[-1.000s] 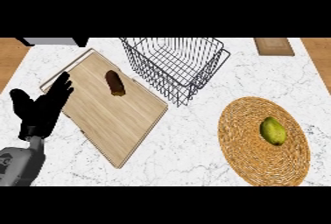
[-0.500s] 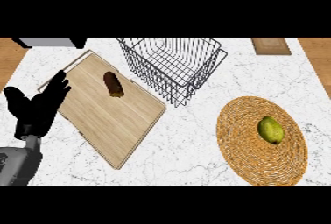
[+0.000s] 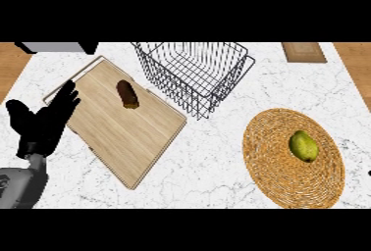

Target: Pick the pear from the placemat and place it in the basket

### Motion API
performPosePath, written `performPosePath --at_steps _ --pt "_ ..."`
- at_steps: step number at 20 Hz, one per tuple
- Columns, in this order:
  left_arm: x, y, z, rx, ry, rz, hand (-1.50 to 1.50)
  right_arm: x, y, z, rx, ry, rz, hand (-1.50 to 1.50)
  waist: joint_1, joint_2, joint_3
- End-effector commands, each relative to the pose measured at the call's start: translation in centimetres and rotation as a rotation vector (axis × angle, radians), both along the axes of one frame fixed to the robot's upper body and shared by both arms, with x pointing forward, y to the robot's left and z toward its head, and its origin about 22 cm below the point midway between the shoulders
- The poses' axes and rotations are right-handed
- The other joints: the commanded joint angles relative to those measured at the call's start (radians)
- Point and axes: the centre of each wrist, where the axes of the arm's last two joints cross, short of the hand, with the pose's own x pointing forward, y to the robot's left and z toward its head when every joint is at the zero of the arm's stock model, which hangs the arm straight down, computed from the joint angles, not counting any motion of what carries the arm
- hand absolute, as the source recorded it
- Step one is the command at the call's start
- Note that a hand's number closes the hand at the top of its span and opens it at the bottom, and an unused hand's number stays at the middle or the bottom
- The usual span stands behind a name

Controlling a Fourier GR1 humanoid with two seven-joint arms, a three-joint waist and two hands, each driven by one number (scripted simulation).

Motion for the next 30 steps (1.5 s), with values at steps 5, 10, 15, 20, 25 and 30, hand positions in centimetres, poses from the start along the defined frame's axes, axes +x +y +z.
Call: performPosePath --at_steps 5,10,15,20,25,30 --pt "0.7 1.1 0.2 0.001 0.011 0.017 0.00 3.5 5.5 -3.3 0.238 -0.125 0.099 -1.50 -0.010 0.000 -0.003" --pt "0.0 0.4 0.4 -0.007 0.006 -0.015 0.00 3.9 5.8 -4.4 0.129 -0.039 0.137 -1.50 0.006 0.002 -0.001" --pt "1.0 -0.4 -0.4 0.001 0.013 0.001 0.00 4.6 7.5 -5.3 0.079 0.001 0.214 -1.50 -0.005 0.002 -0.002" --pt "-0.8 0.7 -2.1 0.015 0.014 0.007 0.00 4.1 5.5 -4.5 0.063 -0.006 0.209 -1.50 0.000 0.002 -0.002" --pt "1.5 -1.4 1.2 -0.001 0.002 0.010 0.00 3.8 6.8 -6.1 0.093 -0.034 0.190 -1.50 -0.003 0.003 -0.001" --pt "0.1 -0.3 -1.1 0.003 0.011 0.014 0.00 3.7 8.2 -7.0 0.140 -0.055 0.245 -1.50 -0.005 0.001 -0.002"
